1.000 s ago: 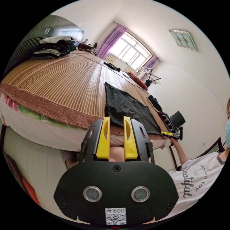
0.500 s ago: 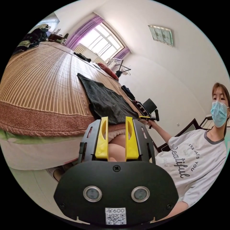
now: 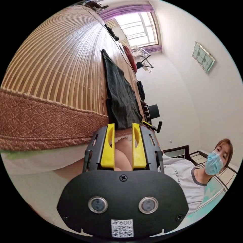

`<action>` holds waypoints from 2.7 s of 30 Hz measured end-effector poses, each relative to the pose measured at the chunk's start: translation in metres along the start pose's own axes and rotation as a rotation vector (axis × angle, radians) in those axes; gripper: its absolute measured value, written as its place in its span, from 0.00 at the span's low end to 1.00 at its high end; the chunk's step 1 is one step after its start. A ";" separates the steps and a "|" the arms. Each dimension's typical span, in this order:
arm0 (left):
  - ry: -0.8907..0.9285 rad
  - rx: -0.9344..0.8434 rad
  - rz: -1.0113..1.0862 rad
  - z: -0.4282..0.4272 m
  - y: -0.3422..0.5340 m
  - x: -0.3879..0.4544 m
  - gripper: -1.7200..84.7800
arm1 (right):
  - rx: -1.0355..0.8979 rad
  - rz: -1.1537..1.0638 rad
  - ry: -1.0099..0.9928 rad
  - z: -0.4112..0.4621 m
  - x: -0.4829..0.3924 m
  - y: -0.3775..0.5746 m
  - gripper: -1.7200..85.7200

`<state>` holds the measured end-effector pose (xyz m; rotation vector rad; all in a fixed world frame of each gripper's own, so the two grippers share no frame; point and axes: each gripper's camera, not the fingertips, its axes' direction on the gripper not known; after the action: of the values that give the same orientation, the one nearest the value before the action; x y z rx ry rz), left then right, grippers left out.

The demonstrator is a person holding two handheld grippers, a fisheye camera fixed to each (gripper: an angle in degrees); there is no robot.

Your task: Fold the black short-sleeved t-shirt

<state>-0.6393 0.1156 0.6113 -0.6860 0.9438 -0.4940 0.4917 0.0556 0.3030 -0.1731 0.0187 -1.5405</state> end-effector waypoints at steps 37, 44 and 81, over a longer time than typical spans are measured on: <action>-0.501 -0.103 0.439 0.074 0.039 0.112 0.04 | 0.124 0.086 -0.042 0.043 0.071 -0.001 0.01; -1.122 -0.070 1.138 0.193 0.166 0.229 0.06 | 0.170 0.130 -0.049 0.068 0.085 0.007 0.01; -1.549 -0.241 1.452 0.500 0.268 0.122 0.04 | 0.620 -0.246 0.187 0.207 0.022 0.117 0.02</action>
<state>-0.1248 0.3762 0.5524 -0.2555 -0.1858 1.3345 0.6336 0.0571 0.4949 0.4753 -0.3400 -1.7307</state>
